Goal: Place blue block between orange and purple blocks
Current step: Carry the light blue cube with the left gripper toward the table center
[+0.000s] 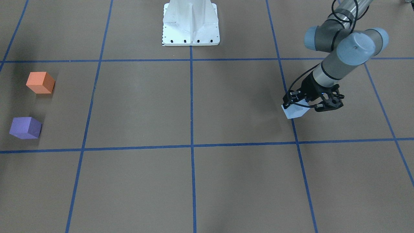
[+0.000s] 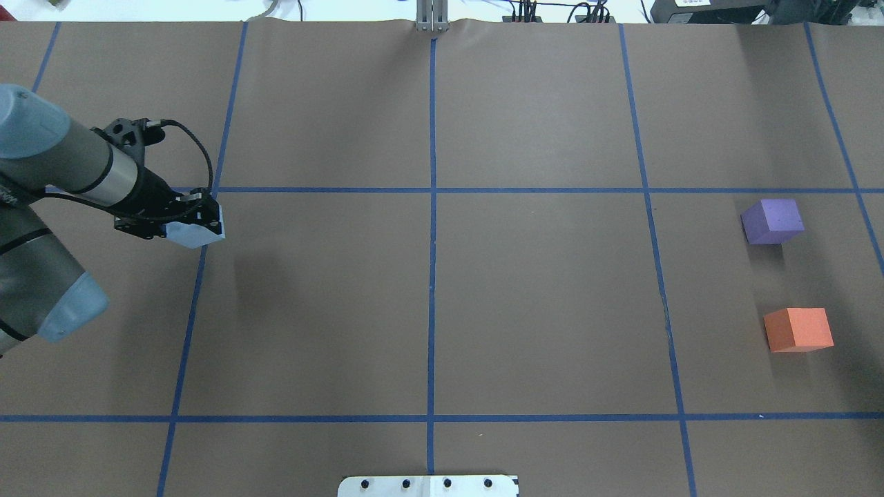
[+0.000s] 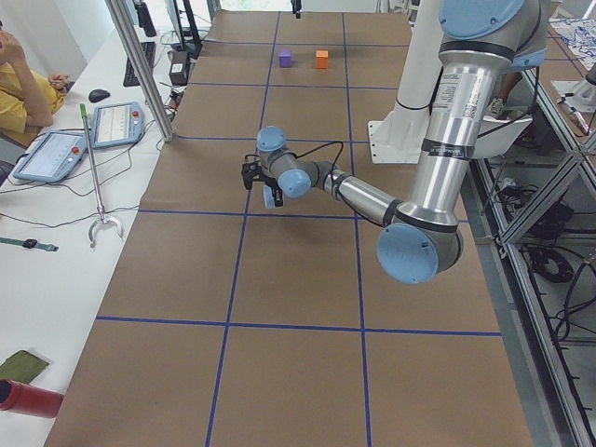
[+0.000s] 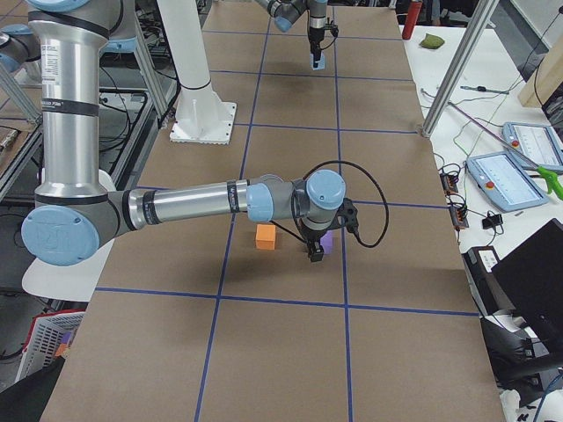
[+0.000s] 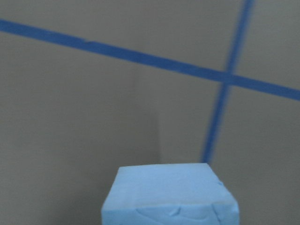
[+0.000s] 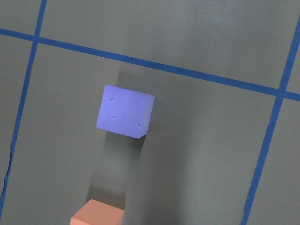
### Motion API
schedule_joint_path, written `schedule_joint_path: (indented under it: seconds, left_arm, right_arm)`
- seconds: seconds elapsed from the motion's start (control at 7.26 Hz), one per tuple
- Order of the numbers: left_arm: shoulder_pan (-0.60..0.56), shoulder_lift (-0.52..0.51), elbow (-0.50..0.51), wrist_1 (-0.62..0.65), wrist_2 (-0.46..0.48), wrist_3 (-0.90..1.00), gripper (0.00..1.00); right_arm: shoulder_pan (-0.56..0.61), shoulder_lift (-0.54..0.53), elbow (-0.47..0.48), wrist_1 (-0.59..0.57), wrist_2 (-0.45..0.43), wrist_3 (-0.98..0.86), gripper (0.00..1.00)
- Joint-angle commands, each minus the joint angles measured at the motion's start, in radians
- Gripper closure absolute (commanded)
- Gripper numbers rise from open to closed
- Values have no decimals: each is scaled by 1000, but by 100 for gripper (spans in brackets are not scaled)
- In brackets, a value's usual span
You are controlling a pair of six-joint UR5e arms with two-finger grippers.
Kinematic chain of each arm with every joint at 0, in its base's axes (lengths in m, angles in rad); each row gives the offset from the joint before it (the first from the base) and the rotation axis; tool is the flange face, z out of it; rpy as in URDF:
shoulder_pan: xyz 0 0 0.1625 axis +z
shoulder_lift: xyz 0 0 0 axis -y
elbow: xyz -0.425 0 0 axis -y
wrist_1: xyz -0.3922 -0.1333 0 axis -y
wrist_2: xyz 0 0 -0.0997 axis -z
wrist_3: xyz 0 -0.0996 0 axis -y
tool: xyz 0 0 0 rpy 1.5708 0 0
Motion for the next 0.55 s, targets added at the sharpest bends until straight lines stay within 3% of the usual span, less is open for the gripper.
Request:
schedule_joint_path:
  seconds: [0.0, 0.14, 0.41]
  left_arm:
    - [146, -177, -9, 27, 54, -169, 100]
    - [235, -270, 0, 75, 141, -217, 100]
    - [366, -530, 87, 322, 273, -224, 100]
  right_arm:
    - [-3, -1, -1, 4, 6, 2, 0]
    - [-5, -1, -6, 4, 26, 2, 0]
    - [-9, -1, -6, 4, 59, 3, 0]
